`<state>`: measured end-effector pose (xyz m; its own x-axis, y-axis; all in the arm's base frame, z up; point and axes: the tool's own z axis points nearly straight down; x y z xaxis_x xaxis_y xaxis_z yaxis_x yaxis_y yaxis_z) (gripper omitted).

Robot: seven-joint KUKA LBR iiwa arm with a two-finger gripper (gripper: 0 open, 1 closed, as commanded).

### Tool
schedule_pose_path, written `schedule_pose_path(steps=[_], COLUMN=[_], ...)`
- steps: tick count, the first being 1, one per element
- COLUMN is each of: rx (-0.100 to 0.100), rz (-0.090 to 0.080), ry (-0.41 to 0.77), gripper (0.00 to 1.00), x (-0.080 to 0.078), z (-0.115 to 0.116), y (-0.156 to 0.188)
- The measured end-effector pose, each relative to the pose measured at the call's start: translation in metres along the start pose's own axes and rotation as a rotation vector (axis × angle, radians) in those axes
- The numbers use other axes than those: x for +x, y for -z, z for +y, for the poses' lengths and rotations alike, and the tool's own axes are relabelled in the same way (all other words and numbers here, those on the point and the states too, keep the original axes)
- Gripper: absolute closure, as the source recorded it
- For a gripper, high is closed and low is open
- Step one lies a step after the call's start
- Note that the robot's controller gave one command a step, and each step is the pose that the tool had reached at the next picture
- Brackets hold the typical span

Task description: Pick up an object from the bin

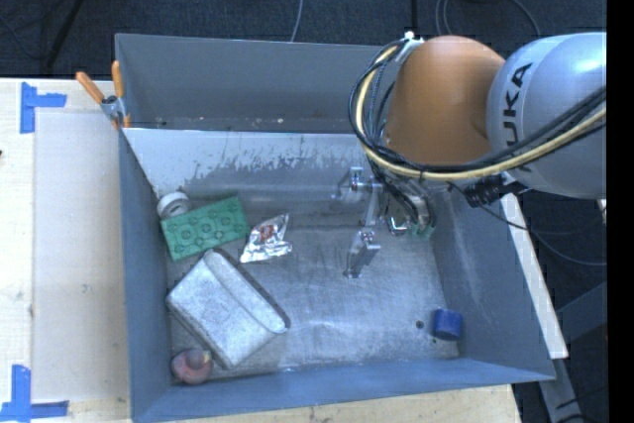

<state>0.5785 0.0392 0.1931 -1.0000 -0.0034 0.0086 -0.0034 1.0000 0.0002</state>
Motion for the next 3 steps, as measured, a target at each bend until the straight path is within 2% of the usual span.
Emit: schedule_pose_path(steps=[1,2,3], rx=[-0.001,-0.002,-0.001], rz=[-0.004,-0.008,-0.01], ry=[0.034,-0.017,-0.021], gripper=[0.0,0.0,1.0], x=[-0.033,-0.035,-0.036], z=[0.047,0.108,0.105], y=[-0.069,-0.117,-0.115])
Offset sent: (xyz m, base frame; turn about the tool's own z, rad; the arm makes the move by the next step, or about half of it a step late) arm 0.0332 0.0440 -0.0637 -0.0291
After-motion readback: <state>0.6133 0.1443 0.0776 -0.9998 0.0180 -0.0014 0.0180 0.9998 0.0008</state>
